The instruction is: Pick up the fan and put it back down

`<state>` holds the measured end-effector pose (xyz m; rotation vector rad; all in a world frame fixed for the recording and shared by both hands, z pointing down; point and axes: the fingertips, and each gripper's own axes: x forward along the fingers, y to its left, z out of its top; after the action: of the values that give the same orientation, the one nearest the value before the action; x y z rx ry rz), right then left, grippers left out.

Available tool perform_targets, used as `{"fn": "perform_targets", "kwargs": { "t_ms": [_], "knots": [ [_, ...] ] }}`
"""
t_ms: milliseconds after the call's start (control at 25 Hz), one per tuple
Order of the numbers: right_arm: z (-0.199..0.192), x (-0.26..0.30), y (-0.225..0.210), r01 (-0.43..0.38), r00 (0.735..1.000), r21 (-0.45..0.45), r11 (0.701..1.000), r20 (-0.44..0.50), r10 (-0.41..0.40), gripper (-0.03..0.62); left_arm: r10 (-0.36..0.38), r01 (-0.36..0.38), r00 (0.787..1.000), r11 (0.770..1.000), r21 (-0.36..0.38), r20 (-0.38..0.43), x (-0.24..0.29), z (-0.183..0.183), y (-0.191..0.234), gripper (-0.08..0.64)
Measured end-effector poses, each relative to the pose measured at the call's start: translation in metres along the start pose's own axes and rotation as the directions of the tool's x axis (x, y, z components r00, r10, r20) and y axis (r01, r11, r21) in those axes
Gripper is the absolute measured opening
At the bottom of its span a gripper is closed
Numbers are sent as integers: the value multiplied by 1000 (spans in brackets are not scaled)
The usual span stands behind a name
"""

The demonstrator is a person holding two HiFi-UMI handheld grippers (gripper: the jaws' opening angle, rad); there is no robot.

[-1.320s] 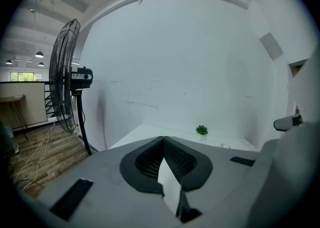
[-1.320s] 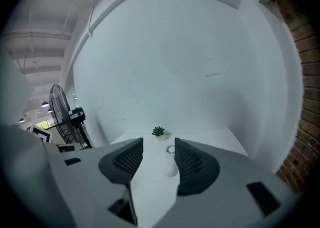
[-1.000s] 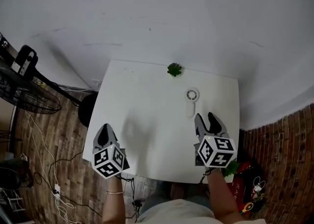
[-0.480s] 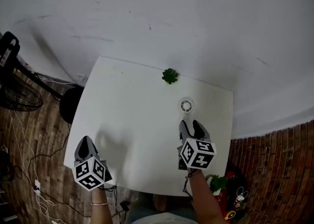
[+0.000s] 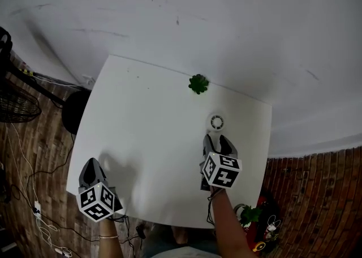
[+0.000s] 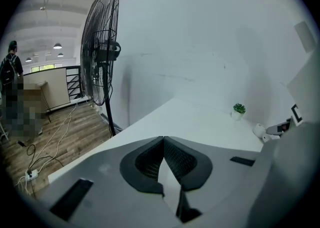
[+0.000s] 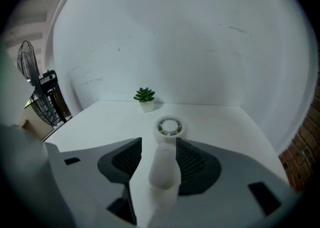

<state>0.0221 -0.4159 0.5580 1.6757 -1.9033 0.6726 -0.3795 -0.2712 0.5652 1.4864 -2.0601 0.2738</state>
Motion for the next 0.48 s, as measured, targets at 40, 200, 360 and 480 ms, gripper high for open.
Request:
{"fn": "perform_targets", "kwargs": {
  "t_ms": [40,200,360,480],
  "knots": [
    [-1,2,-1,9,1000,-8,1000,-5,-10,215,-2,2,1000,1000,1,-2,2,0,0,12],
    [-7,12,-5,34,999,-24,999,-29,-35,218,-9,9,1000,1000,9,-6,9,1,-2,12],
    [-11,21,-7,55,997,-32,998,-43,-56,219,-21,21,1000,1000,15,-16,15,0,-5,12],
    [-14,26,-9,65,996,-29,997,-53,-66,219,-27,27,999,999,20,-27,17,-4,-7,12]
  ]
}}
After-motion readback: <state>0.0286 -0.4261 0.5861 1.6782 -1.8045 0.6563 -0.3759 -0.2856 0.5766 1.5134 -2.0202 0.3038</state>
